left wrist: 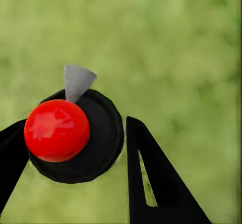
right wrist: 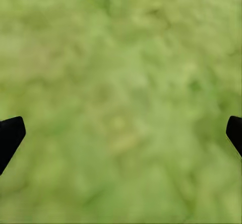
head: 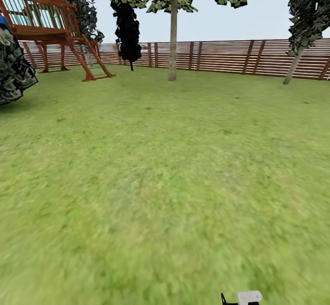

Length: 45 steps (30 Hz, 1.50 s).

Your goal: In the garden, pick up the pesticide atomizer on the floor and spray pesticide onto both trees until each tree trunk is fully covered.

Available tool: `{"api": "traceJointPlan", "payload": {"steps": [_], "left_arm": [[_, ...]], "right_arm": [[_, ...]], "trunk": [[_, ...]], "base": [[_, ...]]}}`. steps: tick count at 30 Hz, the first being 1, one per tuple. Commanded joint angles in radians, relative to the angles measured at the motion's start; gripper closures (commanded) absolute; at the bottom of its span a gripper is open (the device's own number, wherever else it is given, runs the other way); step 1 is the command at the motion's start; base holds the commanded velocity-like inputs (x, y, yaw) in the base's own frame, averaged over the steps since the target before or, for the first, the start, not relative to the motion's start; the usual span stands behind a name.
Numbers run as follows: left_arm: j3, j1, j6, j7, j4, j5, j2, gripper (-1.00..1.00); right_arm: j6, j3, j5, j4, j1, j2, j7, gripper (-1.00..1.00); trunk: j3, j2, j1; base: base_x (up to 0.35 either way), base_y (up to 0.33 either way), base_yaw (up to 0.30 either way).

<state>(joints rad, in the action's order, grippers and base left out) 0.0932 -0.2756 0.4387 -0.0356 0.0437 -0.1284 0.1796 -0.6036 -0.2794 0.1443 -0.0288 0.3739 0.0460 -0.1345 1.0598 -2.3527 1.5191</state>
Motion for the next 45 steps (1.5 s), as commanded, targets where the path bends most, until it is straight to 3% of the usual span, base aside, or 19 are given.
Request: {"api": "traceJointPlan", "payload": {"steps": [1,31,45], "left_arm": [[0.008,-0.001,0.003,0.002,-0.001,0.001,0.0,1.0],[0.008,0.009,0.003,0.002,0.002,0.001,0.003,1.0],[0.008,0.009,0.002,0.001,0.003,0.001,-0.01,1.0]], "right_arm": [[-0.002,-0.009,0.009,0.0,0.0,0.0,-0.002,-1.0],[-0.002,-0.009,0.009,0.0,0.0,0.0,-0.002,-1.0],[-0.002,-0.009,0.009,0.0,0.0,0.0,-0.002,-1.0]], "trunk": [[0.001,0.0,0.0],[0.001,0.0,0.0],[0.001,0.0,0.0]], "base": [[0.339,0.0,0.0],[0.339,0.0,0.0],[0.339,0.0,0.0]]}}
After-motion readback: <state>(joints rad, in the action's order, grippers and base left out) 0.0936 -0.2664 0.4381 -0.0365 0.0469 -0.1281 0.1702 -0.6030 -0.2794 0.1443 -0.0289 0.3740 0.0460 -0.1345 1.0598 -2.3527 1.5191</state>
